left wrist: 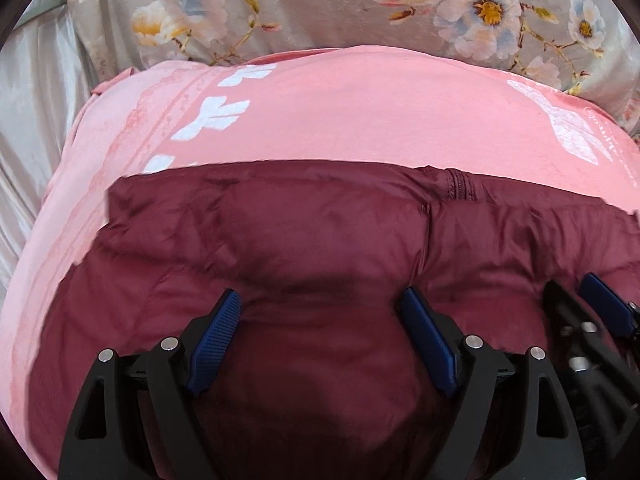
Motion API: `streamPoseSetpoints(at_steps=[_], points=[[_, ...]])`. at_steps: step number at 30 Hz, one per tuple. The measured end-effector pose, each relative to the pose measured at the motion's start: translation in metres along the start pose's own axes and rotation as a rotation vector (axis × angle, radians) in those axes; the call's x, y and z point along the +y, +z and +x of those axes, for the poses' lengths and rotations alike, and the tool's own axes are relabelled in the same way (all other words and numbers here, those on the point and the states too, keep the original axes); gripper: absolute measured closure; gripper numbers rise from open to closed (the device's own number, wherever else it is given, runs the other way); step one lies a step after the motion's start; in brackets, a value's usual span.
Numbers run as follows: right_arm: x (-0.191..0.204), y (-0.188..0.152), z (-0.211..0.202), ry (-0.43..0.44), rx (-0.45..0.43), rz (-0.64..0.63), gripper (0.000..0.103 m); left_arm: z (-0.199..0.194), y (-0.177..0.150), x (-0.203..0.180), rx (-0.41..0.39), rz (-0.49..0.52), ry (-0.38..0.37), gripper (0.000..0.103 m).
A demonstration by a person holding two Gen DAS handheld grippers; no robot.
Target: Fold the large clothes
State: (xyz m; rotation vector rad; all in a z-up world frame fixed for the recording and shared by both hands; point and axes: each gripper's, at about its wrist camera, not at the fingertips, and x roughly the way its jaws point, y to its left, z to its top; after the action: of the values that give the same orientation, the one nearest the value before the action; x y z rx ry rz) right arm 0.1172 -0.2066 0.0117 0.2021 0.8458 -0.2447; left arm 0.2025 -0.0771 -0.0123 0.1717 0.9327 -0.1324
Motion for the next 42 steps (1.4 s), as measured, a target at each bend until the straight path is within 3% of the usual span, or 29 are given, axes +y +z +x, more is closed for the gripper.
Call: streamPoseSetpoints(at_steps=[2, 5, 8, 12, 20, 24, 28, 33, 37, 40, 42], points=[[0.000, -0.010, -0.028, 0.053, -0.012, 0.004, 0.058, -0.025, -0.008, 0.015, -0.019, -0.024, -0.012, 0.022], [0.008, -0.034, -0.057, 0.098, 0.007, -0.027, 0.057, -0.054, -0.028, 0.032, -0.027, -0.027, 0.002, 0.022], [0.020, -0.053, -0.056, 0.106, 0.059, -0.058, 0.057, -0.059, -0.053, 0.039, 0.007, -0.036, 0.003, 0.022], [0.029, -0.071, -0.052, 0.070, 0.054, -0.076, 0.056, -0.064, -0.077, 0.038, -0.016, -0.011, 0.049, 0.020], [0.031, -0.078, -0.048, 0.040, 0.044, -0.094, 0.055, -0.062, -0.088, 0.037, -0.046, 0.000, 0.083, 0.017], [0.030, -0.079, -0.048, 0.049, 0.047, -0.086, 0.055, -0.072, -0.091, 0.046, -0.036, -0.028, 0.040, 0.017], [0.030, -0.079, -0.049, 0.050, 0.048, -0.086, 0.055, -0.098, -0.100, 0.077, -0.027, -0.099, -0.048, 0.017], [0.028, -0.080, -0.054, 0.055, 0.045, -0.079, 0.055, -0.124, -0.110, 0.150, 0.010, -0.257, -0.041, 0.018], [0.025, -0.087, -0.073, 0.110, 0.040, -0.021, 0.055, -0.113, -0.110, 0.195, 0.064, -0.390, -0.052, 0.018], [0.025, -0.091, -0.085, 0.126, 0.040, -0.014, 0.055, -0.095, -0.111, 0.210, 0.124, -0.500, -0.149, 0.018], [0.025, -0.093, -0.091, 0.146, 0.054, 0.002, 0.055, -0.088, -0.108, 0.210, 0.135, -0.526, -0.171, 0.018]])
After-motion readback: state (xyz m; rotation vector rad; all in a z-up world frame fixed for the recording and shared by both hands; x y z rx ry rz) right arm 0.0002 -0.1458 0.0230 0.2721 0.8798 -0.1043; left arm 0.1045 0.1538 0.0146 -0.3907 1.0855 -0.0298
